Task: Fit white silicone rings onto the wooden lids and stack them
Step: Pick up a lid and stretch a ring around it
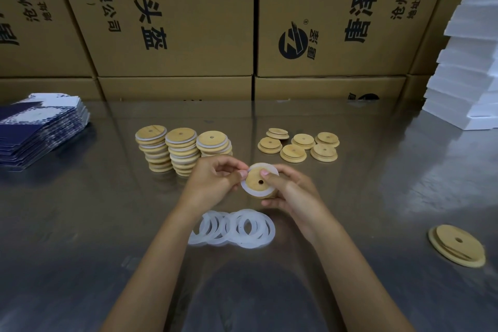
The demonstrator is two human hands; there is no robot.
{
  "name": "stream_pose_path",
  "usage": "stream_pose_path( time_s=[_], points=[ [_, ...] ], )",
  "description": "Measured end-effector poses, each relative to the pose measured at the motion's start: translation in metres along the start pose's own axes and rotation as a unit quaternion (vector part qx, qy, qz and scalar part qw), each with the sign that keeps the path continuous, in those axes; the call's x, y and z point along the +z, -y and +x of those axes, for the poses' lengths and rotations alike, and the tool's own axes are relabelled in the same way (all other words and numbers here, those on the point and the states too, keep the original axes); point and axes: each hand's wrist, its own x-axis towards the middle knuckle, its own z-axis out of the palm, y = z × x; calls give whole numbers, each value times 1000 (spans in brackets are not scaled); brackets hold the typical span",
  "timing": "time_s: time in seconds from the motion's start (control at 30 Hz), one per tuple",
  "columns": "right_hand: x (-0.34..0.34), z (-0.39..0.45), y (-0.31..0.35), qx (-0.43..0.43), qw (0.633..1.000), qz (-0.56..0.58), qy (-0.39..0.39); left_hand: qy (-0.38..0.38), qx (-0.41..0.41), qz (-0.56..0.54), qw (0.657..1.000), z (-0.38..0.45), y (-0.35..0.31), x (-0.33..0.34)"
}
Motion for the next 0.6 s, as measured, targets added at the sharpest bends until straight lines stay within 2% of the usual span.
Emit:
stream_pose_path(
  time_s=[0.1, 0.23, 0.37, 0.5, 0.6],
  points=[
    [4, -2, -2, 6, 1000, 18, 3, -3, 17, -2, 1000, -1, -2, 1],
    [5, -1, -5, 8, 998, 49, -26, 29, 38, 17, 999, -4, -3, 5],
    [1, 0, -2, 18, 1000, -2, -8, -9, 77, 80, 994, -4, -2, 9],
    [5, -2, -5, 24, 999, -26, 39, 10, 102, 100, 990, -5, -1, 11],
    [6, -1, -6, 8, 999, -38, 16, -28, 107, 118, 987, -4, 1, 13]
  ],
)
